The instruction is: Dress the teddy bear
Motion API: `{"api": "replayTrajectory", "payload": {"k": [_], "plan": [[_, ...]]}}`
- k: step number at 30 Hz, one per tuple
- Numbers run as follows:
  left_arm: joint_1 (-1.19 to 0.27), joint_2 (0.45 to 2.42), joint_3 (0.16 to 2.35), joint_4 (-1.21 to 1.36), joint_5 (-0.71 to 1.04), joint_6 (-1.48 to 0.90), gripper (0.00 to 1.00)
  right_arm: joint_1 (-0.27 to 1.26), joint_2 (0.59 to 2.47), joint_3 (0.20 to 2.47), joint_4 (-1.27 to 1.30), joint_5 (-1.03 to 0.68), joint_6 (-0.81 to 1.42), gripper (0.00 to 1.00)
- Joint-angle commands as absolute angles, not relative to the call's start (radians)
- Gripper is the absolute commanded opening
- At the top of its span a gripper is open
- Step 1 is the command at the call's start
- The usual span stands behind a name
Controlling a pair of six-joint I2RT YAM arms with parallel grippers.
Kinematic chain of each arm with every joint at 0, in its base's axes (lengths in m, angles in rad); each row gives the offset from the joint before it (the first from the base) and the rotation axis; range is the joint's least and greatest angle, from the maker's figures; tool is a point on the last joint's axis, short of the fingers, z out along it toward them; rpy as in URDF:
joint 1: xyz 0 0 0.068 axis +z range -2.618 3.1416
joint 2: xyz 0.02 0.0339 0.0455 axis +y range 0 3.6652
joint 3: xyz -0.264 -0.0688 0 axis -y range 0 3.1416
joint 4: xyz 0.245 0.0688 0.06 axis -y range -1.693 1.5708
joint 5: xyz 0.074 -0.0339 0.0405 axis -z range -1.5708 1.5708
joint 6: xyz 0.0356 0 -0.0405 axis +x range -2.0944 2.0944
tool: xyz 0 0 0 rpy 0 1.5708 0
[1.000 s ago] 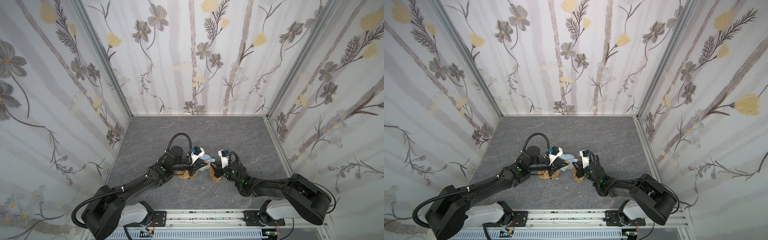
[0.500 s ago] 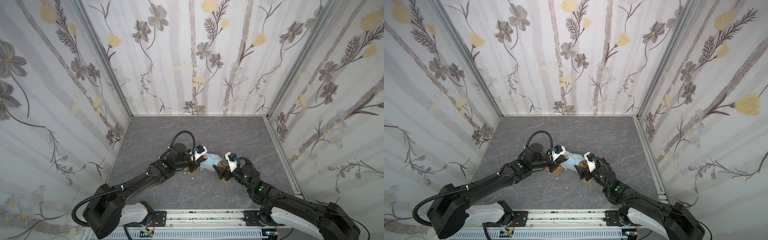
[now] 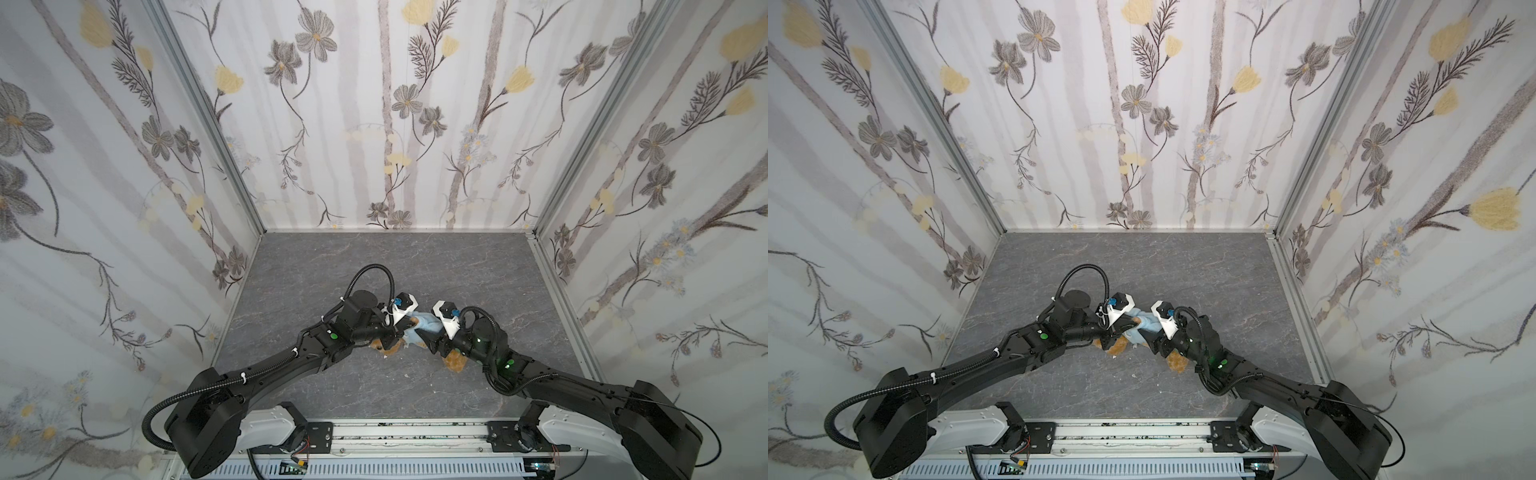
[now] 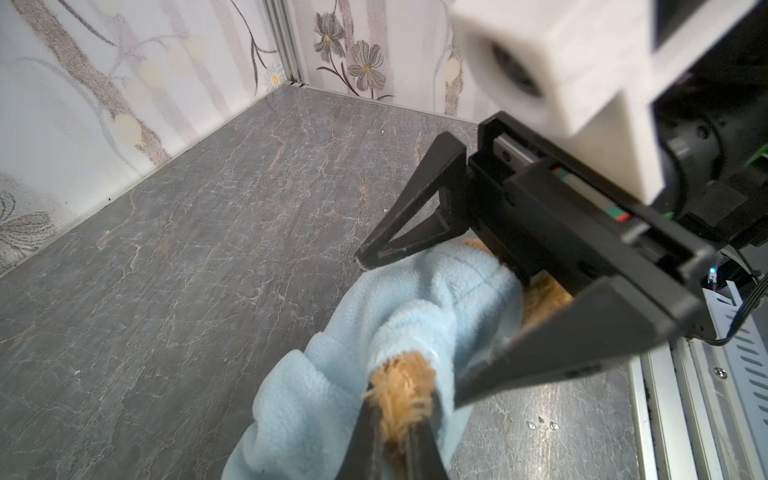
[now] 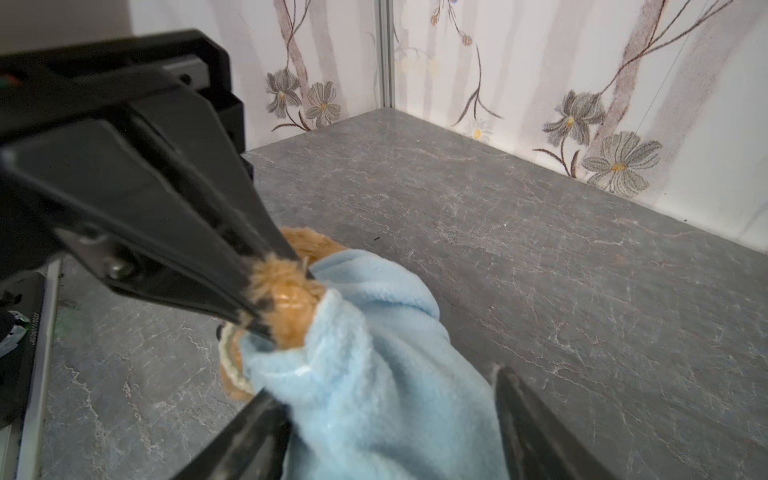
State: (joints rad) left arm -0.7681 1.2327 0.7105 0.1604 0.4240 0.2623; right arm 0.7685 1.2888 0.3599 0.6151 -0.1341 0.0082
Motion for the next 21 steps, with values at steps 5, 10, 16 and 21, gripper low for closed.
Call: {"api": "replayTrajectory", "payload": {"k": [5, 10, 16, 21], "plan": [[-0.711, 1.197, 0.673, 0.293, 0.621, 0.195, 0.0, 0.73, 1.361, 0.295, 0.759, -0.156, 0.095, 0.24], [-0.69, 1.173, 0.642, 0.383, 0.628, 0.123, 0.0, 0.73, 1.407, 0.261, 0.762, -0.081, 0.176, 0.08], [-0.657, 1.139, 0.593, 0.4, 0.597, 0.116, 0.0, 0.73, 1.464, 0.273, 0.745, -0.046, 0.228, 0.0], [-0.607, 1.115, 0.539, 0.438, 0.587, 0.048, 0.0, 0.727, 1.473, 0.29, 0.757, -0.047, 0.248, 0.0]]}}
